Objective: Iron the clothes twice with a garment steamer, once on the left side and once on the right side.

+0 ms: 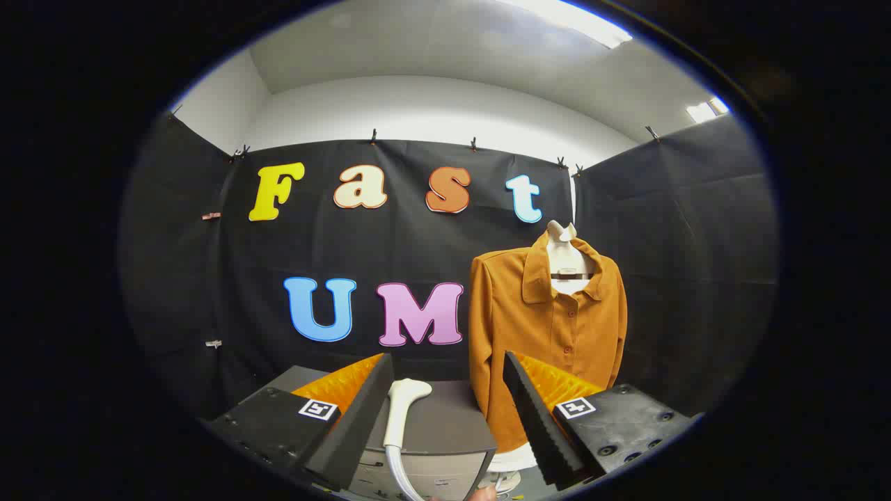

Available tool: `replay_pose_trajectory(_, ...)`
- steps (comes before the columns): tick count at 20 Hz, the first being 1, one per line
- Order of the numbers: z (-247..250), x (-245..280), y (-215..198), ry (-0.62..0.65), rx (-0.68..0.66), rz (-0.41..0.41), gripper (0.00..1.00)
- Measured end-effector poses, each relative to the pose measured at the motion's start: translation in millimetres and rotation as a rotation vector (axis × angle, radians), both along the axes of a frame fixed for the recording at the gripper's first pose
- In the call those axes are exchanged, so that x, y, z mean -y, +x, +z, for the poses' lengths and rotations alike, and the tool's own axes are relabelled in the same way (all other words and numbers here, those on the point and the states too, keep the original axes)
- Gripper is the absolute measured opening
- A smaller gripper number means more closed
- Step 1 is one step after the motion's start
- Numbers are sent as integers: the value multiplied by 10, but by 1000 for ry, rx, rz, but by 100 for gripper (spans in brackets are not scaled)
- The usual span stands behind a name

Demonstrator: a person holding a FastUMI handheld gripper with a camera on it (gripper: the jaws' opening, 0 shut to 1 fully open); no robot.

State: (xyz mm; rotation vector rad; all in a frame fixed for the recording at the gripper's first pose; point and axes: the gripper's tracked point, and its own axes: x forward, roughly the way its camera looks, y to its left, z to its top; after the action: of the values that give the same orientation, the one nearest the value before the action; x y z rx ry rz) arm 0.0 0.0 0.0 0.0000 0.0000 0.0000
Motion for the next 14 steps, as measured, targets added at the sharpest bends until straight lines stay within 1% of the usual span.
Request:
replay_pose_trajectory(6, -74, -90, -69, -16, -10, 4, 98)
replay_pose_trajectory(14, -79, -86, -116, -10, -22, -4, 98)
